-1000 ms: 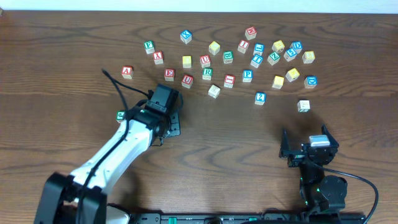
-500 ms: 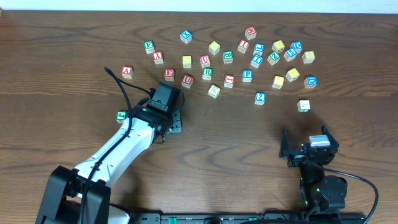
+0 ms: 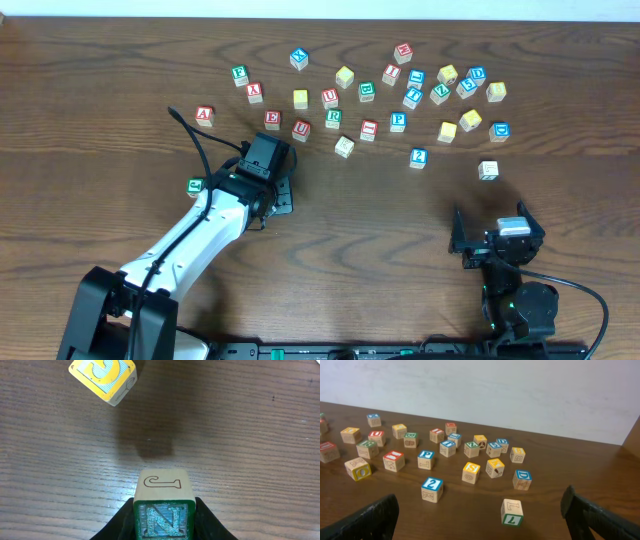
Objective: Spell out NEURIPS
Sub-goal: 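Lower the N block onto the table and open the left gripper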
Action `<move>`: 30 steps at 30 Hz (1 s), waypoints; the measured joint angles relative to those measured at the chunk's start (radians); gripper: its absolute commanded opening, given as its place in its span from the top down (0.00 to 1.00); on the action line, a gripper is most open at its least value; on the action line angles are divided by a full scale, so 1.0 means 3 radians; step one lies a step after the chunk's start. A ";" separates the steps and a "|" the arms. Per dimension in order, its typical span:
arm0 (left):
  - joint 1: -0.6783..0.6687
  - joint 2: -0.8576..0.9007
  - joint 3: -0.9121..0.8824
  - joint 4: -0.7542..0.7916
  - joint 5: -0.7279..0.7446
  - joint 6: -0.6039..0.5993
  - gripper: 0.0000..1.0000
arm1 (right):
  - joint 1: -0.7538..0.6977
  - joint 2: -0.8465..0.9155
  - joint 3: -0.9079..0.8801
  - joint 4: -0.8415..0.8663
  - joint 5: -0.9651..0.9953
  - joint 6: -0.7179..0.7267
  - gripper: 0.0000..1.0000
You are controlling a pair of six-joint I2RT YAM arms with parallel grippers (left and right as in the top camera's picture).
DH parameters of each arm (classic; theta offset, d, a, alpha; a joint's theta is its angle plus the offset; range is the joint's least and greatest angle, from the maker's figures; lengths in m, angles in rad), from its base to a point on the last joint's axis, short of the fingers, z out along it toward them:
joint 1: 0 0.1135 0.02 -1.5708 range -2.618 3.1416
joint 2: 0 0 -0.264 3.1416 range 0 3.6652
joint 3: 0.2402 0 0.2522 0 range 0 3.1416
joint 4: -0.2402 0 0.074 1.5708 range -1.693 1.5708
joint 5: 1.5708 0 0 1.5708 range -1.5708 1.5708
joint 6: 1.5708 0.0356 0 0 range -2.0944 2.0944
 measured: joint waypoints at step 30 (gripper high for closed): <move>-0.0001 0.0411 0.0000 0.0215 -0.0033 0.0100 0.88 | 0.0000 0.0000 0.0000 -0.0001 0.0000 0.0000 0.01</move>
